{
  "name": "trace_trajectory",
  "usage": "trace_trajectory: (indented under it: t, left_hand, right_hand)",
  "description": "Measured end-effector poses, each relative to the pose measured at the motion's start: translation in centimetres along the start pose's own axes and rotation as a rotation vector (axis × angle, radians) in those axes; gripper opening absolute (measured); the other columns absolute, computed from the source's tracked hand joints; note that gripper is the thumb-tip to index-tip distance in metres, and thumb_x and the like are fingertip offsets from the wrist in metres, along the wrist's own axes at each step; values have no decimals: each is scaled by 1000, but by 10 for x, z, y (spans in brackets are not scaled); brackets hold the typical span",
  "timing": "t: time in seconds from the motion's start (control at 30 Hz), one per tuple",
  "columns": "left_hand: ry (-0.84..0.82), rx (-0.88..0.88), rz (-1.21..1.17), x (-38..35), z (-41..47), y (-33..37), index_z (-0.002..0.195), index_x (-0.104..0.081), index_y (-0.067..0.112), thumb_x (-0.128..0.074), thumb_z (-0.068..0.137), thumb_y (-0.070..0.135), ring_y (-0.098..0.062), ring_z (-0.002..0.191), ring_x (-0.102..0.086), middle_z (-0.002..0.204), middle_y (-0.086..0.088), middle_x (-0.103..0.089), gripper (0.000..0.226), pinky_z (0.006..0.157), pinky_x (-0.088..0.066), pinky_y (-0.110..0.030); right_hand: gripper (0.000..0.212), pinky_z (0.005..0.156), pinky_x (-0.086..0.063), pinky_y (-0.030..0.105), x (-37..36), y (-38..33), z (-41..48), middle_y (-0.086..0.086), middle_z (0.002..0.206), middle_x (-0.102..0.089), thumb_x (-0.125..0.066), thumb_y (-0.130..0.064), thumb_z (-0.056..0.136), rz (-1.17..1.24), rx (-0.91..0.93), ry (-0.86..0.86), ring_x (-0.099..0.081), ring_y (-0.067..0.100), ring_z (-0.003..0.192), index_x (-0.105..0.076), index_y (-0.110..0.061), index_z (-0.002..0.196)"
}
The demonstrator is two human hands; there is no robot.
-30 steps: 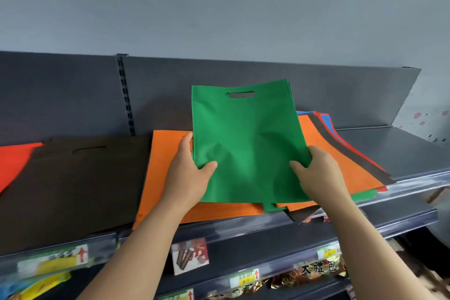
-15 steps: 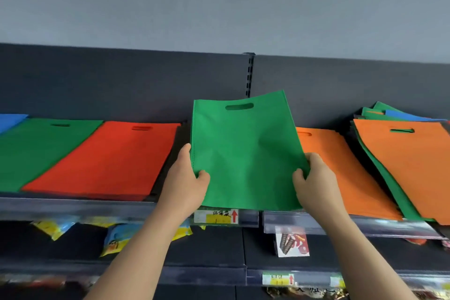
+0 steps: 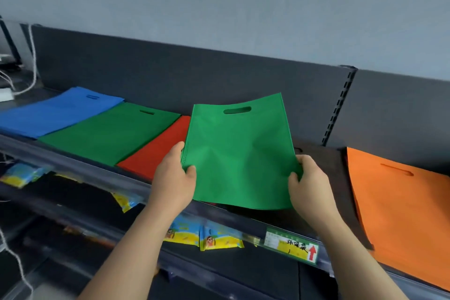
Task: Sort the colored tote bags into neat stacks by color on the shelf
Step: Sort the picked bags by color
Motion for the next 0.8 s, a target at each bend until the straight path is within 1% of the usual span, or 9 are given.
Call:
trace_trajectory:
  t: [0.13,0.2,0.27,0.37,0.5,0.6,0.67,0.73,0.8]
  left_hand:
    - [57,45,-42,17,16,-29,148,-29,17,-53,93,10,-20,136,-37,149,-4,-37,60,111,-33,-36]
    - [93,60,-48,29,28,-44,147,-30,17,-54,93,10,-20,135,-37,149,-3,-37,59,111,-33,-38]
    - [125,74,-37,43,43,-61,147,-30,17,-54,93,11,-21,137,-34,150,-3,-35,59,112,-32,-39]
    - [143,72,-23,66,70,-89,146,-31,17,-54,93,10,-21,137,-35,150,-2,-35,58,110,-31,-37]
    - [126,55,32,104,111,-124,146,-32,16,-54,93,10,-21,134,-37,148,-3,-37,57,107,-33,-35]
    - [86,49,84,135,143,-151,146,-33,16,-54,93,10,-22,133,-40,148,-3,-37,57,107,-37,-37]
    - [49,47,107,152,164,-169,145,-33,17,-54,93,10,-24,130,-44,148,-3,-38,57,105,-40,-42]
    - [10,45,120,164,183,-186,145,-33,18,-54,93,10,-28,122,-51,148,-3,-38,57,99,-46,-46]
    - [-26,39,137,173,199,-202,145,-34,17,-54,93,10,-27,122,-51,148,-3,-39,56,98,-46,-45]
  right_hand:
    - [34,52,-39,24,-34,-22,16,-3,99,-60,-40,-2,92,4,45,-26,-58,15,68,-49,-14,123]
    - [34,58,-41,27,-53,-36,24,1,102,-62,-41,-2,91,-3,71,-30,-59,21,74,-51,-14,121]
    - [33,63,-41,28,-76,-54,32,3,101,-63,-42,-2,89,-8,93,-32,-59,24,78,-52,-14,119]
    - [32,63,-37,27,-113,-83,42,4,96,-63,-43,-2,89,-16,106,-29,-57,24,76,-53,-14,117]
    - [35,68,-42,30,-165,-124,51,4,105,-65,-42,-1,88,4,92,-32,-59,25,86,-53,-14,119]
    - [35,74,-43,31,-200,-156,51,5,108,-65,-43,0,85,5,72,-25,-58,27,97,-54,-13,117]
    - [35,75,-43,32,-221,-173,50,5,108,-64,-44,-1,85,0,49,-29,-57,27,98,-53,-13,117]
    - [36,77,-46,34,-240,-188,50,6,108,-64,-45,-2,85,-4,24,-19,-57,27,98,-53,-13,119]
    - [39,78,-47,36,-256,-201,48,6,110,-64,-47,-3,84,-2,6,-3,-58,28,98,-51,-14,122]
Point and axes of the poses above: each hand's wrist, its own z-axis towards the middle knuckle, its own x-axis out of the back of the hand, y = z × x, the point moved 3 cm from there along z, towards the middle knuckle
